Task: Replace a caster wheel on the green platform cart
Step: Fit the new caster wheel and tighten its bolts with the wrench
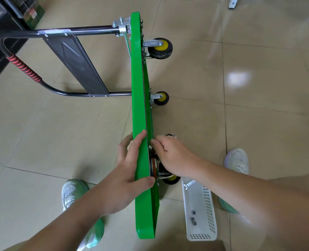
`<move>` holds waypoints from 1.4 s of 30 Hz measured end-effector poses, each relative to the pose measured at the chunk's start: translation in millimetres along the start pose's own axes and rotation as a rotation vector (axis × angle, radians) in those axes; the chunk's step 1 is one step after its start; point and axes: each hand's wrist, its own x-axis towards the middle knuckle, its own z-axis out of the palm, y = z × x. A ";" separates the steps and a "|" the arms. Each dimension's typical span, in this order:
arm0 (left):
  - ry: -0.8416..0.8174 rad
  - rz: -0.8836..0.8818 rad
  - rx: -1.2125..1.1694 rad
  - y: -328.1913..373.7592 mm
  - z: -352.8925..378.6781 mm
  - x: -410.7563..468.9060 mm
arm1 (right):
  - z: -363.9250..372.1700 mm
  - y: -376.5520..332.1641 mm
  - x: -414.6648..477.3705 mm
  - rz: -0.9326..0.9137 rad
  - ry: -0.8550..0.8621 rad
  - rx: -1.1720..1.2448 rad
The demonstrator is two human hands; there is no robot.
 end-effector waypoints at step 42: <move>-0.044 0.016 0.073 -3.1 -0.9 -3.2 | -1.7 -0.8 -6.5 -0.117 -0.028 -0.084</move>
